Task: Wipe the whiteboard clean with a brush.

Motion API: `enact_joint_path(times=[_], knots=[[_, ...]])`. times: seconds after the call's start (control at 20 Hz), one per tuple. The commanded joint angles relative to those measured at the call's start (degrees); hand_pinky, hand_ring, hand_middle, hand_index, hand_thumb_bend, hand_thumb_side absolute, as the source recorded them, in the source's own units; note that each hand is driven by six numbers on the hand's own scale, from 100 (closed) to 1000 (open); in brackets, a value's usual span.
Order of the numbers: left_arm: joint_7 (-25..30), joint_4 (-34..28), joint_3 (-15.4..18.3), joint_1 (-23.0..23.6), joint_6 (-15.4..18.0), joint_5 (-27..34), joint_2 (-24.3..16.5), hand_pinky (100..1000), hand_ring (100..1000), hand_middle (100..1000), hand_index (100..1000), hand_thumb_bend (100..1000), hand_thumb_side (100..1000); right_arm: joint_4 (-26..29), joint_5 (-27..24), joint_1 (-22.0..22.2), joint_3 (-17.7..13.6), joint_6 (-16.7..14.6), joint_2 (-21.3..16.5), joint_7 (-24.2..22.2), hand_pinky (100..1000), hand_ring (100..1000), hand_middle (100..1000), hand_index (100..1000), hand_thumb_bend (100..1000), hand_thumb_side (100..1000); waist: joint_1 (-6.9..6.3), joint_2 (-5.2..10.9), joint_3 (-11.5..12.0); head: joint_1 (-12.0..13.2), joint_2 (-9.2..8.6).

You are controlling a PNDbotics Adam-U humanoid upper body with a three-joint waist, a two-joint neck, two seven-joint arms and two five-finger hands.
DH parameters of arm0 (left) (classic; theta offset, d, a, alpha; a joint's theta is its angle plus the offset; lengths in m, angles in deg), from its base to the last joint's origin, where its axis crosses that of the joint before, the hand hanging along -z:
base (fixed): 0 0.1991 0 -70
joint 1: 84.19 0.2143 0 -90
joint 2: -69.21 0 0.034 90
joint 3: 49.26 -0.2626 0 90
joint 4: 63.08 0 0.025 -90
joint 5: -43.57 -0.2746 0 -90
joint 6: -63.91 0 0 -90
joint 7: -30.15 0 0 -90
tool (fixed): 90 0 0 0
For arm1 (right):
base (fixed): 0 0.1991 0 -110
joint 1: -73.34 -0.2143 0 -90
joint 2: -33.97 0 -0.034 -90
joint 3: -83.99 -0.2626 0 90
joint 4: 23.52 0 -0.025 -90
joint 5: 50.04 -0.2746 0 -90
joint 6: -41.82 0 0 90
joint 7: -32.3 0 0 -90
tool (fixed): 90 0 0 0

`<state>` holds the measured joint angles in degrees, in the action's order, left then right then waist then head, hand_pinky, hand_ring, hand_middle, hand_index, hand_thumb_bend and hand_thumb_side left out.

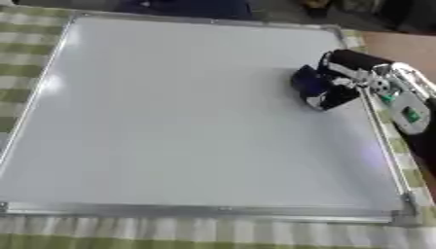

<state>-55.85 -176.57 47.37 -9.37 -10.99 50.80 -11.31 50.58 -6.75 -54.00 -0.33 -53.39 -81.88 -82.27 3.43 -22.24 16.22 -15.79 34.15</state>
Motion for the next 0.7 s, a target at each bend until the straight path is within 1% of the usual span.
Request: enact_joint_path(times=[0.05, 0.3, 0.5, 0.55, 0.6, 0.7], knots=[[0.07, -1.1, 0.25, -0.25, -0.01, -0.21, -0.5, 485, 490, 484, 427, 100, 1000, -0.54, 0.82, -0.48, -0.32, 0.3, -2.35, 0.5, 601, 670, 270, 350, 118, 426, -0.31, 0.96, 0.05, 0.03, -0.57], [0.13, -1.1, 0.24, -0.22, -0.07, -0.21, -0.49, 486, 490, 485, 427, 100, 1000, 0.18, 0.63, -0.57, 0.18, 0.04, -2.26, 0.28, 600, 669, 267, 350, 114, 425, -0.27, 0.98, 0.01, 0.03, -0.49], [0.16, -1.1, 0.19, -0.33, -0.07, -0.16, -0.48, 486, 490, 485, 427, 100, 1000, 1.82, 1.0, -0.66, 1.47, -0.92, -2.19, -0.6, 602, 673, 267, 355, 100, 417, -0.15, 1.02, 0.14, -0.13, -0.52], [0.19, -1.1, 0.15, -0.37, -0.09, -0.14, -0.47, 487, 490, 485, 427, 100, 1000, 2.14, 1.29, -0.9, 1.91, -1.25, -2.07, -1.01, 603, 676, 269, 360, 100, 436, -0.1, 1.03, 0.27, -0.2, -0.56], [0.22, -1.1, 0.13, -0.4, -0.11, -0.12, -0.46, 487, 490, 485, 427, 100, 1000, 2.31, 1.65, -1.19, 2.27, -1.54, -1.93, -1.41, 604, 678, 270, 363, 100, 414, -0.06, 1.02, 0.36, -0.28, -0.6], [0.28, -1.1, 0.09, -0.49, -0.12, -0.09, -0.43, 487, 490, 485, 427, 100, 1000, 2.21, 2.48, -1.88, 2.86, -2.0, -1.53, -2.11, 603, 678, 272, 370, 100, 411, -0.01, 0.93, 0.52, -0.46, -0.68]])
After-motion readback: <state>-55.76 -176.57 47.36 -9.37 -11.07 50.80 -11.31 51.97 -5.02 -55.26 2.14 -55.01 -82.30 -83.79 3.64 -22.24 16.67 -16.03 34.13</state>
